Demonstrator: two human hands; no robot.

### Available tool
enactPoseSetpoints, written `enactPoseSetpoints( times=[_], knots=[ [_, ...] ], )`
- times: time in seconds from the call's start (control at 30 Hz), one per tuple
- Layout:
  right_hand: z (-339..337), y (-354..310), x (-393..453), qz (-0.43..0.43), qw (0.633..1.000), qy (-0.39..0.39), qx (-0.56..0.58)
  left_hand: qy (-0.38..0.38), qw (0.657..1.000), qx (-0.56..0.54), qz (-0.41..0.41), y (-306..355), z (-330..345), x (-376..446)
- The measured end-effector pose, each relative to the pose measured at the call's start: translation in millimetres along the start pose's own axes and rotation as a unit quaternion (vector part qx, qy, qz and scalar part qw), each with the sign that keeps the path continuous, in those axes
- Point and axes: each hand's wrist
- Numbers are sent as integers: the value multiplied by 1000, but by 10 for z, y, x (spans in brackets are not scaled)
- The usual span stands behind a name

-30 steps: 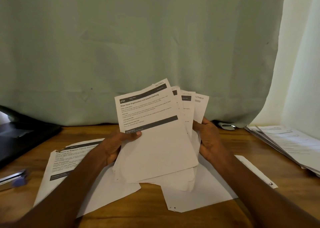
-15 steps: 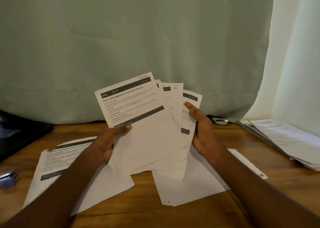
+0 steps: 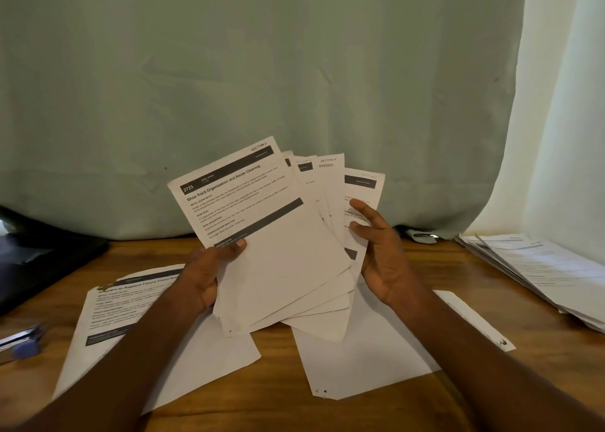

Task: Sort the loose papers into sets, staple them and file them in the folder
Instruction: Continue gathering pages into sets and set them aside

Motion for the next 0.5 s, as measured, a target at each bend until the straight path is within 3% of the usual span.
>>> enactPoseSetpoints(
  times=[0.37, 0.5],
  knots=[
    [-56, 105, 46, -17, 997, 27, -77, -62, 998, -31, 3, 56, 71, -56],
    [-83, 95, 42, -27, 995, 44, -80, -46, 998, -39, -11, 59, 93, -65]
  ],
)
Point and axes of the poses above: each hand's wrist, its own x-axis towards the middle knuckle, its own z-axis out of the palm, y = z × x, and after that the axes turned 8 degrees about z, right-handed
